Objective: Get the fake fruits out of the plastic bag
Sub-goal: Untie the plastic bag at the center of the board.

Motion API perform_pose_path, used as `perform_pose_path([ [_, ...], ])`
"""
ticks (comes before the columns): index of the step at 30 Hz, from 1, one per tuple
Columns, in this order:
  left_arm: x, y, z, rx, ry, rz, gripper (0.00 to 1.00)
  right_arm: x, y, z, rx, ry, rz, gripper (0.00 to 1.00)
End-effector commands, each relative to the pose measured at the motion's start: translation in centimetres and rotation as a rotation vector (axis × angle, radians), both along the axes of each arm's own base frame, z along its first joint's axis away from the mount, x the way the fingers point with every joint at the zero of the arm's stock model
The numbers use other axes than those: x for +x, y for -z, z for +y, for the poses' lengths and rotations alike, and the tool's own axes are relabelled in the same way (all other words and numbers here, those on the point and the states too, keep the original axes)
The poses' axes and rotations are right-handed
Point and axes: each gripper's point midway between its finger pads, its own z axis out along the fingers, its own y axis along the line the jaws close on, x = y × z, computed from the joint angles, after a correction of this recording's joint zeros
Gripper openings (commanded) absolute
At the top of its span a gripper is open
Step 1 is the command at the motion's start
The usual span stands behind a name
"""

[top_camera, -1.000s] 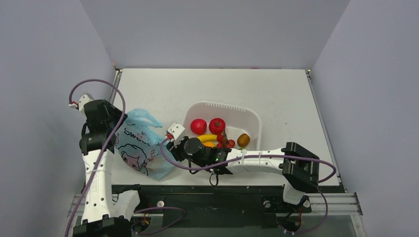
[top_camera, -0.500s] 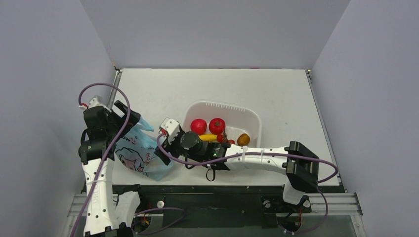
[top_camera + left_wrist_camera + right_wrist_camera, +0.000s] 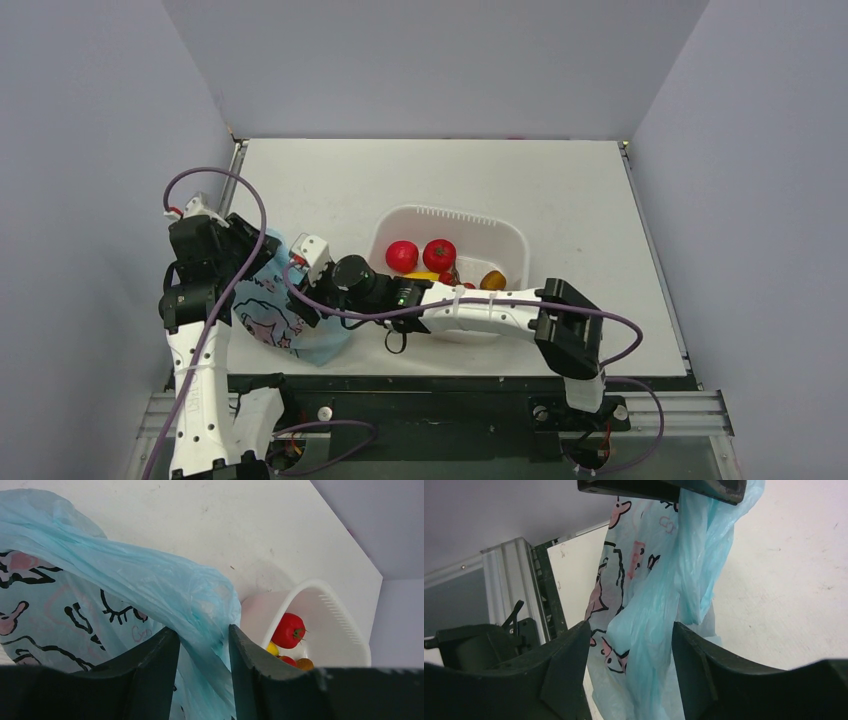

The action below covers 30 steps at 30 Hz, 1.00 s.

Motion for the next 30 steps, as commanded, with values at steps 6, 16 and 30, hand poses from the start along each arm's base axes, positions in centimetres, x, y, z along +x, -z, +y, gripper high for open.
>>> perform_pose_path([
  [6,0.8,-2.9,0.8,0.069,0.002,-0.078,0.19,1.1,-4.0,-1.1,0.031,0.081,-0.073,0.14],
  [16,5.0,-6.1,1.7,0.026,-0.049,-0.178,0.00,-0.9,-2.8,-7.3,0.070,0.129,-0.130,0.00],
  [30,9.6,-14.4,1.7,-0.022,0.024,-0.357,0.00,1.4,-5.7,-5.9,0.103,0.210,-0.200,0.04],
])
